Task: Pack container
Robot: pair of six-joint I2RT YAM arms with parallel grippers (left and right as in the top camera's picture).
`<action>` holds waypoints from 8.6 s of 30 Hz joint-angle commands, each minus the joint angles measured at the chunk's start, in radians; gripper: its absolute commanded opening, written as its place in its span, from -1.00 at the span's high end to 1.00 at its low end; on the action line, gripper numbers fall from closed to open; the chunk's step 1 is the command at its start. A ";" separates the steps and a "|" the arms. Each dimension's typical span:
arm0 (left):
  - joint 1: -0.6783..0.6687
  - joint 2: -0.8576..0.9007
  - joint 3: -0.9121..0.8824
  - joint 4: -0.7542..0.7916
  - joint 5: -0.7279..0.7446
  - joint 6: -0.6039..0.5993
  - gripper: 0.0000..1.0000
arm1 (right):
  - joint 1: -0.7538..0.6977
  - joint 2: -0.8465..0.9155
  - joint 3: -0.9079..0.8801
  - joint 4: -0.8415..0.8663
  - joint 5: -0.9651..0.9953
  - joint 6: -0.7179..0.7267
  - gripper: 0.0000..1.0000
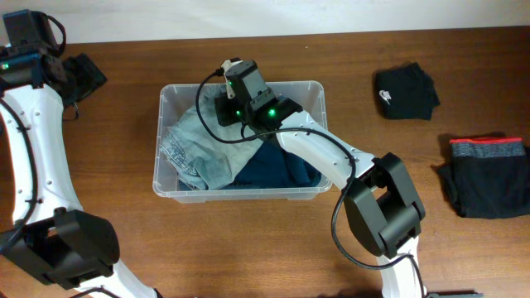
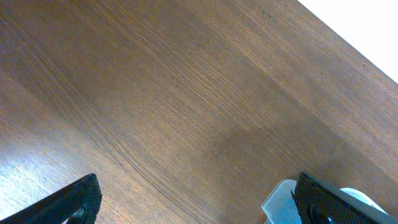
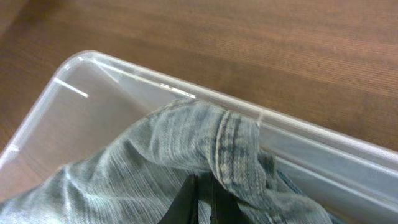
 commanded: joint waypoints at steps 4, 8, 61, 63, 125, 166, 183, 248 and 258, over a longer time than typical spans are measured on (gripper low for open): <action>0.000 0.004 0.006 -0.001 -0.005 -0.013 -0.99 | -0.005 0.086 -0.006 -0.057 0.065 -0.010 0.92; 0.000 0.004 0.006 -0.001 -0.005 -0.013 -0.99 | -0.004 0.104 -0.006 -0.100 0.064 -0.010 0.92; 0.000 0.004 0.006 -0.001 -0.005 -0.013 -0.99 | -0.810 -0.676 -0.002 -0.939 -0.059 0.212 -0.97; 0.000 0.004 0.006 -0.001 -0.004 -0.013 -0.99 | -0.871 -0.671 -0.003 -0.949 -0.112 0.212 -0.97; 0.000 0.004 0.006 -0.001 -0.005 -0.013 -0.99 | -1.935 -0.670 -0.803 -0.449 -0.600 0.035 -0.97; 0.000 0.004 0.006 -0.001 -0.005 -0.013 -0.99 | -1.934 -0.435 -0.902 -0.097 -0.652 -0.010 -0.97; 0.000 0.004 0.006 -0.001 -0.005 -0.013 -0.99 | -1.851 -0.236 -0.902 0.031 -0.656 0.001 -0.97; 0.000 0.004 0.006 -0.001 -0.005 -0.013 -0.99 | -1.750 -0.055 -0.899 0.060 -0.453 0.029 0.89; 0.000 0.004 0.006 -0.001 -0.005 -0.013 -0.99 | -1.751 -0.103 -0.826 0.047 -0.867 0.082 0.92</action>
